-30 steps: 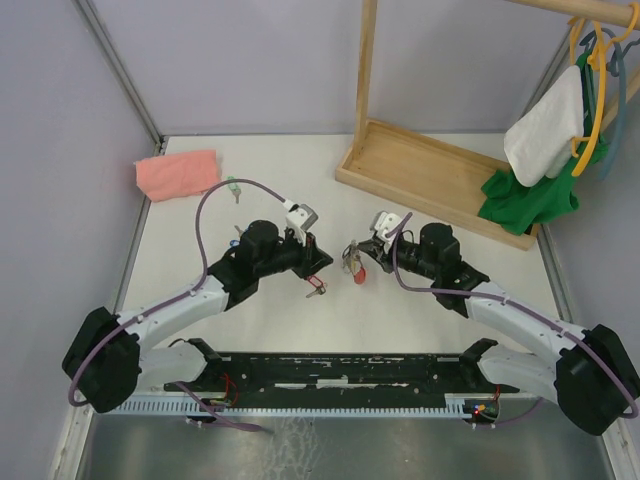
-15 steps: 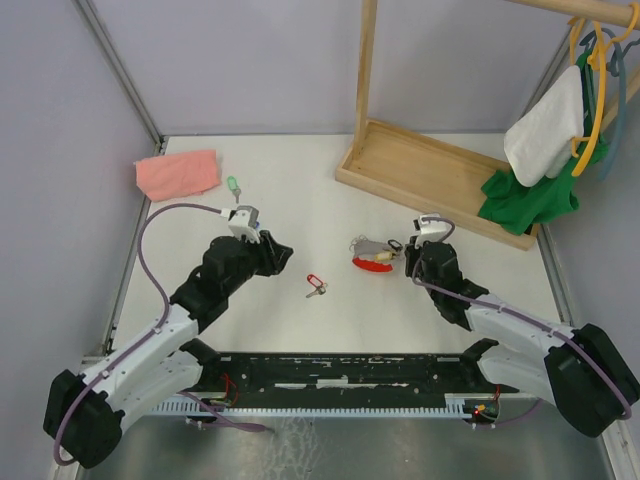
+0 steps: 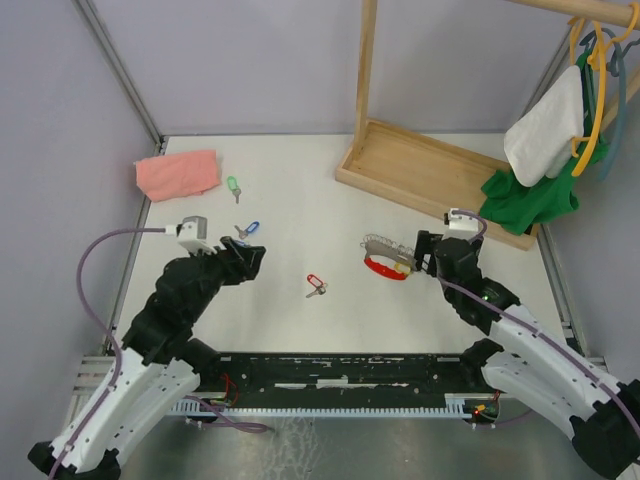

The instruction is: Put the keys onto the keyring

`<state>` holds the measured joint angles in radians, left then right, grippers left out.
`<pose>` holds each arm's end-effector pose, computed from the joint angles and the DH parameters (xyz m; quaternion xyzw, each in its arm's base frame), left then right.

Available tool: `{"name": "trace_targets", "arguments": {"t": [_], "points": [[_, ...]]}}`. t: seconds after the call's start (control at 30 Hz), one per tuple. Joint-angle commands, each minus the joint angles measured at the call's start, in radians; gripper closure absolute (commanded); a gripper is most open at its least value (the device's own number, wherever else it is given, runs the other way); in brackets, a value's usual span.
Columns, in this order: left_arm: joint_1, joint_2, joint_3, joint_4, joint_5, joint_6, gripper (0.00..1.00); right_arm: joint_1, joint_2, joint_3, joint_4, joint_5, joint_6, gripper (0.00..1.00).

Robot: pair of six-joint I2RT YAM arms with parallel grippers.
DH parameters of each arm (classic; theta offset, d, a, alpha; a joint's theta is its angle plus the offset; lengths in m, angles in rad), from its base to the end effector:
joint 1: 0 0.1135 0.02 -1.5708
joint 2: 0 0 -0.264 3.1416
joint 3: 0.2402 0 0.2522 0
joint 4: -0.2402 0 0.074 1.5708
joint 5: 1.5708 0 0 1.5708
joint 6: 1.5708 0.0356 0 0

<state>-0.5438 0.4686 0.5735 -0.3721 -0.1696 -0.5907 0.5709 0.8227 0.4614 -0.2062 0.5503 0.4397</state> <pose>0.1118 -0.0606 0.2892 -0.0699 0.7907 -0.2680 0.5460 0.1605 0.0809 0.2205 0.0751 0.8506 0.0156 0.5203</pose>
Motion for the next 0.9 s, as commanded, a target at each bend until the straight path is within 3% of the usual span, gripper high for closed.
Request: {"name": "trace_targets", "arguments": {"t": [0.0,0.2,0.4,0.6,0.87], "points": [[0.005,-0.126,0.129,-0.157,-0.101,0.012,0.24,-0.003,-0.106,0.173,-0.296,0.037,-0.014,0.0],[0.005,-0.261,0.216,-0.257,-0.126,0.082,0.21,-0.003,-0.324,0.313,-0.502,0.0,-0.052,0.0],[0.004,-0.36,0.231,-0.279,-0.107,0.127,0.16,-0.003,-0.507,0.398,-0.58,-0.047,-0.096,0.0],[0.003,-0.447,0.186,-0.242,-0.11,0.158,0.1,-0.003,-0.562,0.454,-0.64,-0.061,-0.176,0.0],[0.004,-0.466,0.069,-0.196,-0.118,0.142,0.05,-0.002,-0.587,0.392,-0.645,-0.017,-0.194,0.0]]}}
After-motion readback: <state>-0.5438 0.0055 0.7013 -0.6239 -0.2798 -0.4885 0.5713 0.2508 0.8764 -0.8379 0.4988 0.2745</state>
